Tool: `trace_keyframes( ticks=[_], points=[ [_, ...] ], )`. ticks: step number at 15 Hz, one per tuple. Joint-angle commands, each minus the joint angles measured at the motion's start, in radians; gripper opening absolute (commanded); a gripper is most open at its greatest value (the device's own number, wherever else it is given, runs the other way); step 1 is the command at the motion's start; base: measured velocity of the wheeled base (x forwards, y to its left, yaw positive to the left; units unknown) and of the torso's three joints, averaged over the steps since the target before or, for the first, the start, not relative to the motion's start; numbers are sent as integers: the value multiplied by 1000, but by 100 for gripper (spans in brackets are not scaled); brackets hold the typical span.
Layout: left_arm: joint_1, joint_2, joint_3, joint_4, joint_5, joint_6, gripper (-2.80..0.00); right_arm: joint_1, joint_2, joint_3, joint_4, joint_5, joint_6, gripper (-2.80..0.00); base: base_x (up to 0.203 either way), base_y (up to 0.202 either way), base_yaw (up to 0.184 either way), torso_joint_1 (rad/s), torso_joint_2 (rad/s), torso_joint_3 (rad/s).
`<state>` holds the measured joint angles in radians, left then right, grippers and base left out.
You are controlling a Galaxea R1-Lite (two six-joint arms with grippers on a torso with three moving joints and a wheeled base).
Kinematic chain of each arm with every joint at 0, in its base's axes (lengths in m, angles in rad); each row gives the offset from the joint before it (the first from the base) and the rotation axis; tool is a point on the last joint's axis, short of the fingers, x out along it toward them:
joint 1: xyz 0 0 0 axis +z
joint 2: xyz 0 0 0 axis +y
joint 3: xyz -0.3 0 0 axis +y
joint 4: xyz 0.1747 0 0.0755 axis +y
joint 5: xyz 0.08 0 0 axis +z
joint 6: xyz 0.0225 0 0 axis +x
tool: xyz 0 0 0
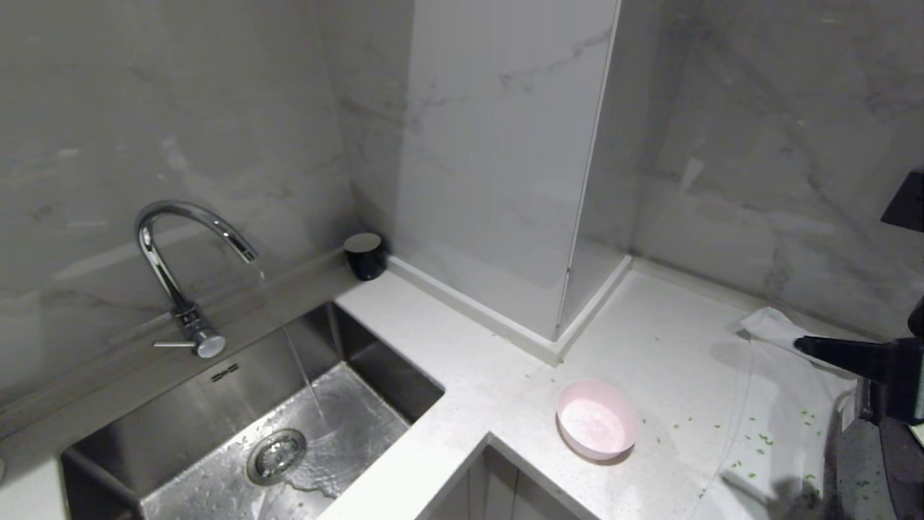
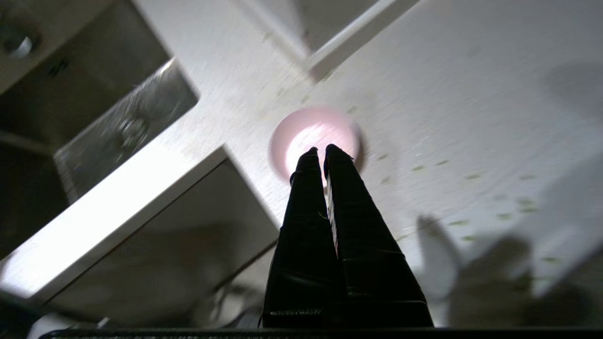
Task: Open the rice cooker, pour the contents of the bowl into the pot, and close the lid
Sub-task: Pick up the bowl on the table
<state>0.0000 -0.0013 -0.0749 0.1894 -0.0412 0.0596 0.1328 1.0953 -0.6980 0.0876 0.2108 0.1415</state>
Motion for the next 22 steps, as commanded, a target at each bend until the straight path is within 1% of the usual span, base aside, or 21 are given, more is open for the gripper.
trace_keyframes(
  ticks=[1,2,3,4,5,8,10,11,12,13,14,17,20,22],
  points=[
    [0,-2,1,1,0,0,-280,133,301,-78,38,13,88,-280,0,0,0,0,0,0],
    [0,-2,0,1,0,0,-280,179,337,-93,87,18,140,-280,0,0,0,0,0,0],
    [2,-2,0,1,0,0,-280,205,370,-100,117,22,178,-280,0,0,0,0,0,0],
    [2,0,0,1,0,0,-280,216,407,-100,126,25,199,-280,0,0,0,0,0,0],
    [2,0,0,1,0,0,-280,224,447,-99,130,30,211,-280,0,0,0,0,0,0],
    [0,-2,0,1,0,-1,-280,231,567,-97,132,77,245,-280,0,0,0,0,0,0],
    [0,-2,0,1,1,-3,-280,199,623,-103,129,79,248,-280,0,0,0,0,0,0],
    [0,-2,0,1,4,-4,-280,182,642,-117,128,69,247,0,0,0,0,0,0,0],
    [0,-2,0,1,4,-3,-280,169,664,-129,126,31,245,0,0,0,0,0,0,0],
    [0,-2,0,1,6,-4,-280,162,685,-135,119,-33,240,0,0,0,0,0,0,0],
    [0,-2,0,1,6,-4,-280,150,698,-148,110,-78,230,0,0,0,0,0,0,0],
    [0,-2,0,1,6,-6,-280,107,691,-171,116,-105,194,0,0,0,0,0,0,0],
    [0,-2,0,1,6,-6,-280,94,779,-166,105,-110,178,0,0,0,0,0,0,0],
    [0,-2,0,1,6,-6,-280,94,831,-166,64,-105,178,0,0,0,0,0,0,0]
  ],
)
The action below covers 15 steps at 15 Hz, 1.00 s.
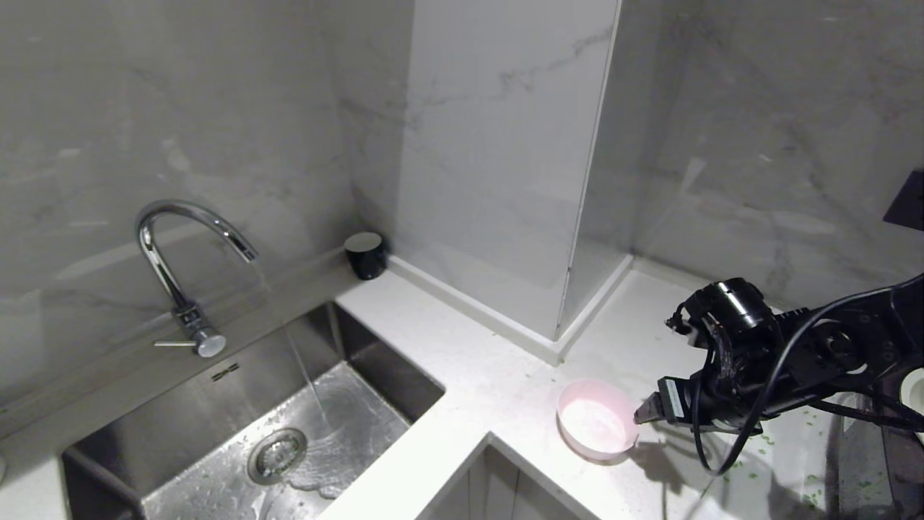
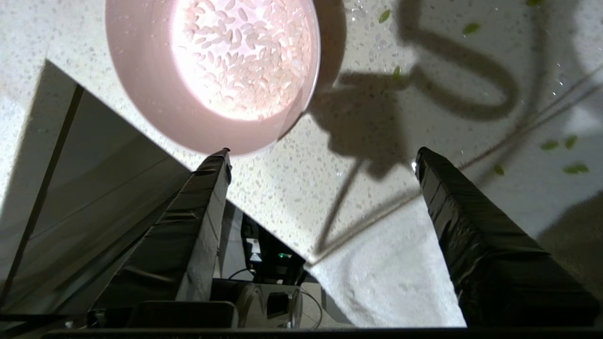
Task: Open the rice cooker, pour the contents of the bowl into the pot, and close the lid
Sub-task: Pick up the bowl on the table
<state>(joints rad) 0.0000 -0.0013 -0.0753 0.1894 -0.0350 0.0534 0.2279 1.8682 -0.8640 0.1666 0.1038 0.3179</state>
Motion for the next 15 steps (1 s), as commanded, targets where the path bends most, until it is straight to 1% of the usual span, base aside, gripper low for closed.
trace_keyframes(
  ticks=[1,6,12,13,15],
  points=[
    [0,-2,0,1,0,0,-280,-1,84,-2,-39,1,0,0,0,0,0,0,0,0],
    [0,-2,0,1,0,-1,-280,-1,168,-12,-109,0,1,0,0,0,0,0,0,0],
    [0,-2,0,1,0,-3,-280,-2,200,-39,-110,0,7,0,0,0,0,0,0,0],
    [0,-2,0,1,0,-3,-280,-2,203,-41,-110,-1,7,-280,0,0,0,0,0,0],
    [0,-2,0,1,0,-4,-280,-1,200,-43,-110,-3,9,-280,0,0,0,0,0,0]
  ],
)
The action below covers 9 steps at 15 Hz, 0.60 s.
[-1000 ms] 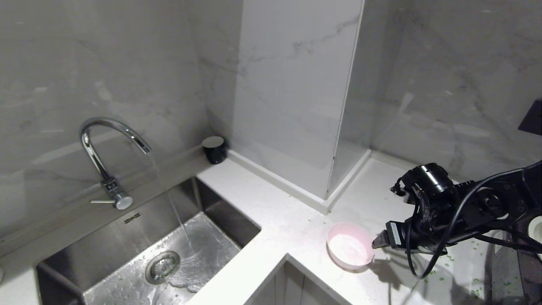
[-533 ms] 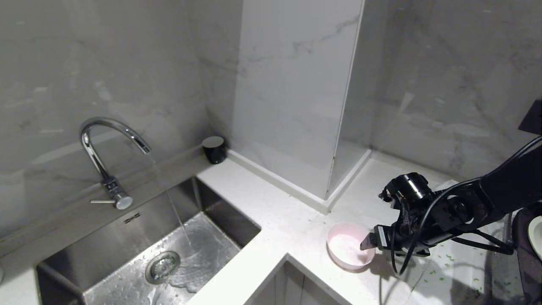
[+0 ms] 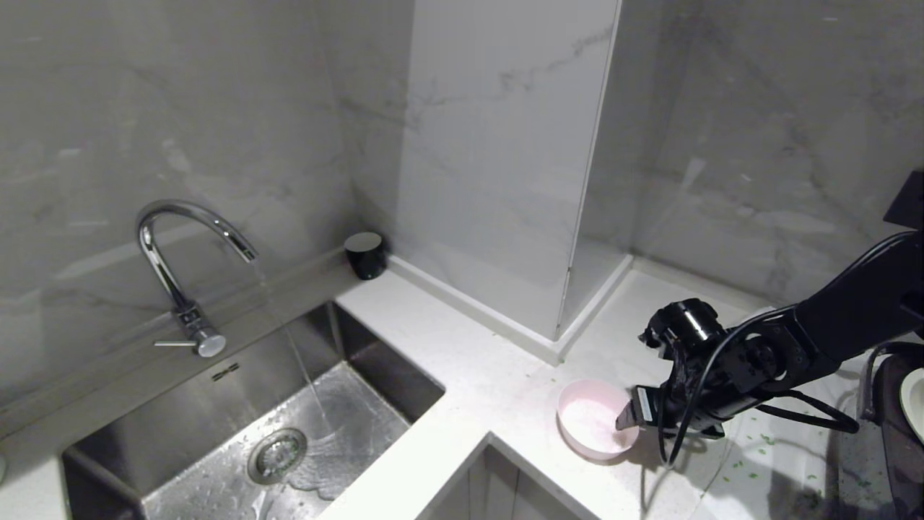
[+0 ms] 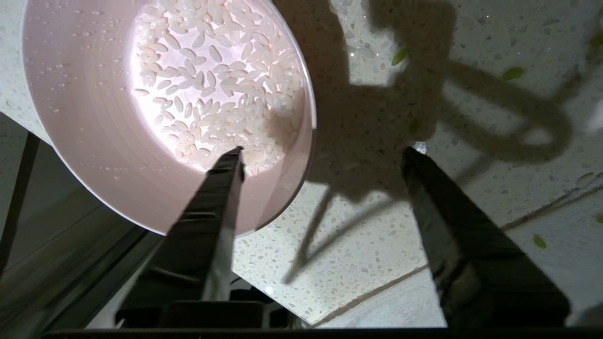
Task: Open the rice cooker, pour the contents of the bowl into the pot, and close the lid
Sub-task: Pick up the bowl on the table
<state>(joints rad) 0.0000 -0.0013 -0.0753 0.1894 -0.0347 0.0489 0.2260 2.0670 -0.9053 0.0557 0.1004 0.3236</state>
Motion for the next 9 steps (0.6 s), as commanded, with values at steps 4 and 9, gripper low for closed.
trace_keyframes(
  ticks=[4,9],
  points=[
    [0,-2,0,1,-1,0,-280,3,1,-14,3,-1,8,-280,0,0,0,0,0,0],
    [0,-2,0,1,1,-6,-280,31,5,-65,13,-1,44,-280,0,0,0,0,0,0]
  ],
)
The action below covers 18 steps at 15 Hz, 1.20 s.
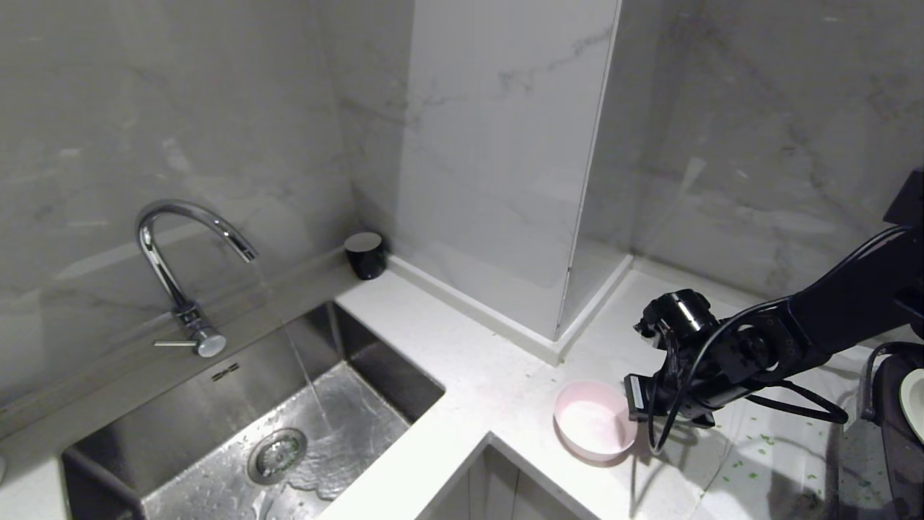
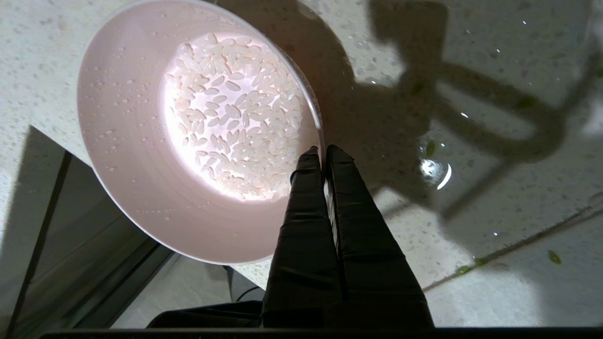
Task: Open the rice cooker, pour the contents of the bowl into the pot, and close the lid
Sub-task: Pick up the bowl on the table
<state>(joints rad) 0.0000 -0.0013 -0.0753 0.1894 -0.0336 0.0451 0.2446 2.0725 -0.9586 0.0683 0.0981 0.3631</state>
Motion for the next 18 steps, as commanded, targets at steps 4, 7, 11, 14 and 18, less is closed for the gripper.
trace_keyframes(
  ticks=[4,7,11,14,18],
  points=[
    [0,-2,0,1,0,-4,-280,29,25,-75,56,0,36,-280,0,0,0,0,0,0],
    [0,-2,0,-1,0,-4,-280,55,51,-115,67,-1,46,-280,0,0,0,0,0,0],
    [0,-2,0,-1,9,-8,-280,95,94,-235,126,-4,86,-280,0,0,0,0,0,0],
    [0,-2,0,-1,17,-16,-280,125,134,-321,138,-5,122,-280,0,0,0,0,0,0],
    [0,-2,0,-1,20,-21,-280,176,190,-407,150,-8,147,-280,0,0,0,0,0,0]
  ],
)
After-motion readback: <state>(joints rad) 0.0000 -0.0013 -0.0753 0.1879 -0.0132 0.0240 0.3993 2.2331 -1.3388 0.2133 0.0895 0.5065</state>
